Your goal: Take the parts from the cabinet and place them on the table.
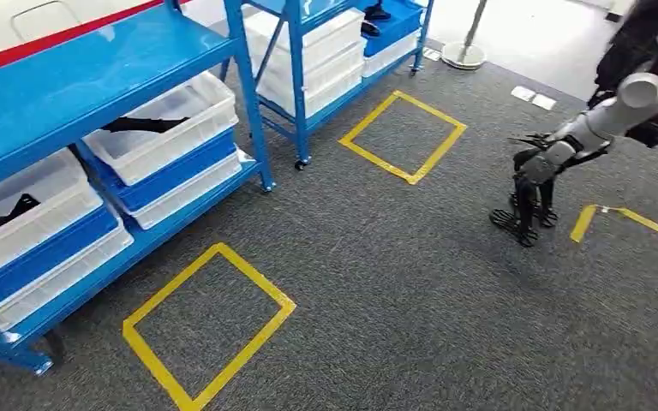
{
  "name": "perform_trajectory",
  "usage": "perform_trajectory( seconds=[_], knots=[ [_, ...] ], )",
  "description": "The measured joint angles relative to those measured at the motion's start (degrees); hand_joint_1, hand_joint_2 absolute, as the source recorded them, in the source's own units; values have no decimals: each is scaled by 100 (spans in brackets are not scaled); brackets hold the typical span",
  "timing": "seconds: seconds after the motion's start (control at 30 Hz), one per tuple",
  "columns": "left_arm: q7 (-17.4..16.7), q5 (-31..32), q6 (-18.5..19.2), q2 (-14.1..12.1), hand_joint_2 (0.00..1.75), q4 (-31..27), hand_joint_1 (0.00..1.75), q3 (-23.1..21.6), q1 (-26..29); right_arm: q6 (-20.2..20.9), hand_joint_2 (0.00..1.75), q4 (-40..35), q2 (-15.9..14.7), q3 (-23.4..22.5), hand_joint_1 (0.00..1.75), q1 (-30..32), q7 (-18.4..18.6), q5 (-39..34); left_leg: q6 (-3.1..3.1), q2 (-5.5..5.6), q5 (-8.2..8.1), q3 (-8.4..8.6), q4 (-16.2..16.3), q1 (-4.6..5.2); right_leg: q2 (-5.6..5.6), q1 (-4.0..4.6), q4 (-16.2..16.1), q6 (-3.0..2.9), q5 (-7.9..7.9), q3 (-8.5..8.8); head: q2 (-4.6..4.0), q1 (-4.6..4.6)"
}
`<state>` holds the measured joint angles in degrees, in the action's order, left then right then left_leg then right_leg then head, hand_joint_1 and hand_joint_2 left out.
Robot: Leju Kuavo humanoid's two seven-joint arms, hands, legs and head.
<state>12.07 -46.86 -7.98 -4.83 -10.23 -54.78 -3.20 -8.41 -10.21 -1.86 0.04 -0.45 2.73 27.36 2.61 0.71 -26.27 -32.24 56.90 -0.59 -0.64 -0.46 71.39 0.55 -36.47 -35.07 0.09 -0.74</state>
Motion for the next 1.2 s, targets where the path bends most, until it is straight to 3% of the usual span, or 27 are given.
perform_trajectory(
  seconds=[0.03,0.07,0.13,0.17,0.2,0.23,0.33,0.37,0.4,0.43,0.5,0.53,0.57,0.6,0.67,0.7,0.73,0.87,0.9,0.93,0.97,1.03,1.07,1.1,1.13,1.17,1.2],
  knots=[
    [-31,0,2,4,0,0,0,0,2,0,175,0,-2,0,0,8,2,0,-7,100,9,-9,3,0,27,-14,380,30,-91,-190,0,-2],
    [-53,0,7,7,0,0,0,0,16,0,175,0,-4,0,0,17,4,-4,-18,185,16,-8,4,-6,35,-32,439,81,-63,-227,-2,0],
    [-59,0,13,9,0,0,0,-2,32,-2,175,0,-9,0,0,26,11,-7,-54,371,28,-3,16,-41,64,-85,-228,243,284,68,-2,-2],
    [-59,0,13,13,0,0,0,-2,28,-9,175,0,-9,0,0,20,13,-5,-90,457,31,-7,29,-63,172,-125,-778,329,514,325,-2,2],
    [-59,0,13,11,0,0,0,-2,25,-11,175,0,-7,0,0,22,13,-4,-139,529,26,-31,54,-62,464,-187,-1235,384,665,536,0,-11],
    [-59,0,13,0,0,-2,0,-2,10,-11,175,4,2,0,0,25,15,-4,-200,599,-5,-78,144,-30,571,-169,-1358,332,673,538,-2,-33],
    [-70,0,13,0,0,-2,0,-2,42,-17,175,4,0,0,0,-15,20,-4,-317,778,66,-108,33,-79,357,-111,-1331,159,696,559,-2,-2],
    [-86,4,13,0,0,-2,0,-4,50,-17,175,4,-2,2,0,-8,26,-7,-345,829,83,-126,51,-97,276,-157,-1359,106,729,572,0,11],
    [-86,7,9,9,0,-4,0,-4,59,-20,175,4,-11,2,0,-10,35,-2,-345,474,-7,-179,164,-79,202,-166,-1365,61,754,587,-2,22],
    [-90,7,2,4,0,-4,0,-4,52,-26,175,6,-9,2,0,-4,35,-2,-354,155,-221,-309,460,-58,135,-152,-1366,32,746,579,-2,59],
    [-90,7,-15,2,0,-4,0,-2,19,-31,175,7,-4,4,0,34,37,13,-364,-27,-701,-749,1395,-60,-47,-91,-1362,-12,733,572,-2,57],
    [-90,4,-26,9,0,-7,0,-2,19,-31,175,7,-7,4,0,45,39,15,-365,-37,-835,-932,1783,-60,-135,-75,-1361,-26,724,561,-2,63],
    [-90,2,-42,13,0,-7,0,-4,34,-33,175,7,-7,4,0,48,39,15,-362,-49,-819,-986,1924,-61,-227,-57,-1361,-37,715,556,-2,59],
    [-90,0,-52,15,0,-7,0,-4,47,-31,175,7,-7,4,0,46,39,18,-347,-60,-692,-897,1773,-60,-302,-45,-1361,-50,705,540,0,63],
    [-90,-2,-74,9,0,-7,0,-4,48,-31,175,7,-2,11,0,30,39,22,-292,-165,-269,-394,890,-49,-441,-30,-1362,-70,680,576,-2,61],
    [-90,-2,-92,2,0,-7,0,-4,39,-33,175,7,4,18,0,21,39,22,-237,-382,-105,-78,364,-26,-498,-23,-1362,-60,665,610,-2,68],
    [-90,-4,-109,-9,0,-7,0,-4,19,-31,175,7,11,26,0,20,39,22,-199,-597,-143,20,180,28,-549,29,-1355,-28,640,650,-2,55],
    [-83,-11,-120,-11,0,-7,0,-4,35,-33,175,7,17,44,0,-24,39,24,-87,-307,-81,-36,116,96,-789,18,-1417,85,647,732,-2,65],
    [-83,-22,-120,-3,0,-7,0,-4,46,-33,175,4,15,46,0,-25,39,28,-53,-231,1,39,6,5,-606,7,-1358,128,586,696,0,57],
    [-88,-39,-120,5,0,-9,0,-4,40,-33,175,4,20,48,0,-5,39,33,-21,-167,25,36,-23,8,-220,-7,-1144,116,462,606,-2,37],
    [-88,-46,-118,0,0,-9,0,-2,25,-33,175,4,24,50,0,4,37,35,-5,-96,38,14,-23,7,-59,-23,-759,85,279,424,0,24],
    [-88,-48,-118,11,0,-9,0,-2,18,-33,175,9,13,50,0,19,39,37,-1,64,41,-9,-20,10,31,-41,132,74,-55,-9,-2,26],
    [-88,-50,-118,13,0,-9,0,-2,29,-33,175,7,13,50,0,21,39,37,-4,153,43,-8,-18,10,40,-41,378,117,-86,-141,-2,19],
    [-88,-52,-118,13,0,-9,0,-2,39,-33,175,7,9,50,0,35,39,39,-10,236,46,-1,-17,5,41,-54,308,176,-5,-130,-2,24],
    [-90,-52,-114,20,0,-9,0,-2,45,-33,175,7,2,50,0,44,39,41,-20,340,49,6,-7,-5,54,-83,-52,266,201,24,-2,22],
    [-90,-52,-114,26,0,-9,0,-2,44,-33,175,7,-5,50,0,41,39,44,-36,431,49,11,6,-15,93,-112,-582,345,452,255,-2,22],
    [-90,-52,-114,31,0,-11,0,-2,42,-33,175,7,-9,50,0,41,39,44,-73,515,41,4,32,-23,254,-149,-1137,404,679,500,0,19]
  ],
)
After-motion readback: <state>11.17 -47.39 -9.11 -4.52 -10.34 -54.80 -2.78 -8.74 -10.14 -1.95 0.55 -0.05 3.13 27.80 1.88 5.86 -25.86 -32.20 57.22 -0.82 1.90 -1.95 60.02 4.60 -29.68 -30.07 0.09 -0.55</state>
